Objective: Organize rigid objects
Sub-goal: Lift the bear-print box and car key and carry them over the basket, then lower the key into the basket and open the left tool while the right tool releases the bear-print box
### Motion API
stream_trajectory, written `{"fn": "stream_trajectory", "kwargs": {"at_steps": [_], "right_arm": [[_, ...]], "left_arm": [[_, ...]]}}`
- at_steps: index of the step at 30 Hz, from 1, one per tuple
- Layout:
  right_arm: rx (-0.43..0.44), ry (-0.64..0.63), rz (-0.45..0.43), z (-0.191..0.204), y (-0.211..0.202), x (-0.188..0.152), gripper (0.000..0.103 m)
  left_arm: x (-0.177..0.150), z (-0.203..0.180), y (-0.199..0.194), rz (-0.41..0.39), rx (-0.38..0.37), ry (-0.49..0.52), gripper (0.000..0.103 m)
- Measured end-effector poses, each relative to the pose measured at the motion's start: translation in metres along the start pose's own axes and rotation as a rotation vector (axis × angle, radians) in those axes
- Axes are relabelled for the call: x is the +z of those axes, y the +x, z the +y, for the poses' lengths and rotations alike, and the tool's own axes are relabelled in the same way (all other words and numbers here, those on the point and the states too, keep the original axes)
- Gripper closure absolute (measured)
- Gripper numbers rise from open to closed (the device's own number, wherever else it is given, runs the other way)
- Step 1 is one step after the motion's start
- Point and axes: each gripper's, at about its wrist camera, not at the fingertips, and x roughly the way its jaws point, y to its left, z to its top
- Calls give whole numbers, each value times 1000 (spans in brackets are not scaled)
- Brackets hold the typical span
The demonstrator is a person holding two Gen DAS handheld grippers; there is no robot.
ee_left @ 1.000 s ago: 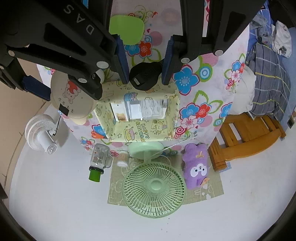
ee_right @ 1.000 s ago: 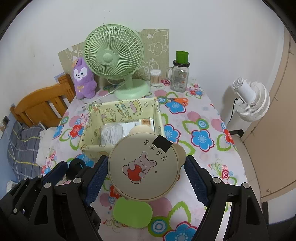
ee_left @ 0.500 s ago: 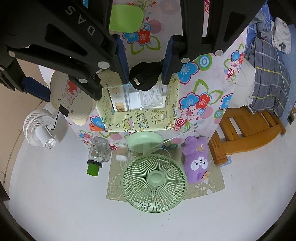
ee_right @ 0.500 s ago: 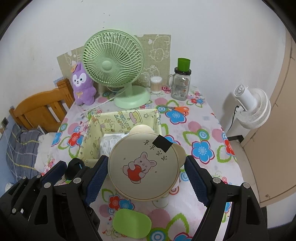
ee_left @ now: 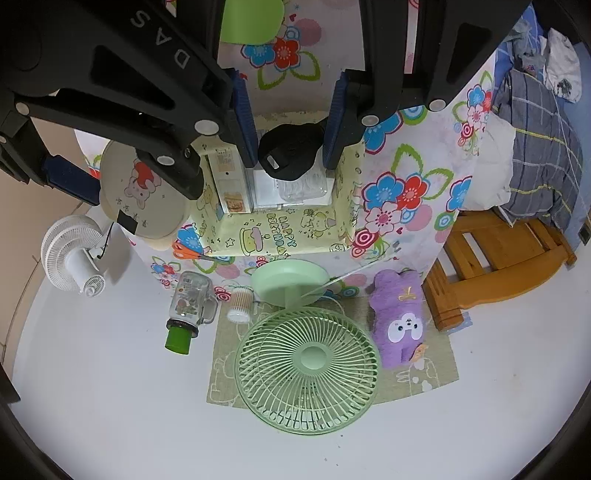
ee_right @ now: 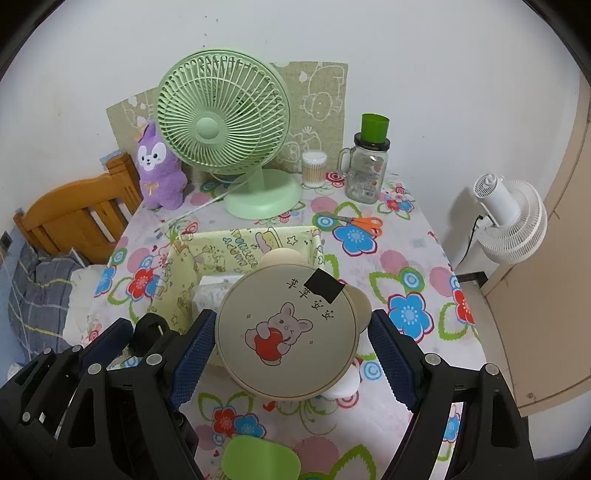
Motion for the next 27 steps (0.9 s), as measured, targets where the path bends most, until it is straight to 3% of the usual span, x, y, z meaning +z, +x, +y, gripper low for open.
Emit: {"fn": "stream_trajectory", "kwargs": {"at_steps": [27], "right_arm": [[-6, -25, 68, 3, 63, 30, 19]], "left_arm": [[29, 8, 68, 62, -16, -6, 66]]}}
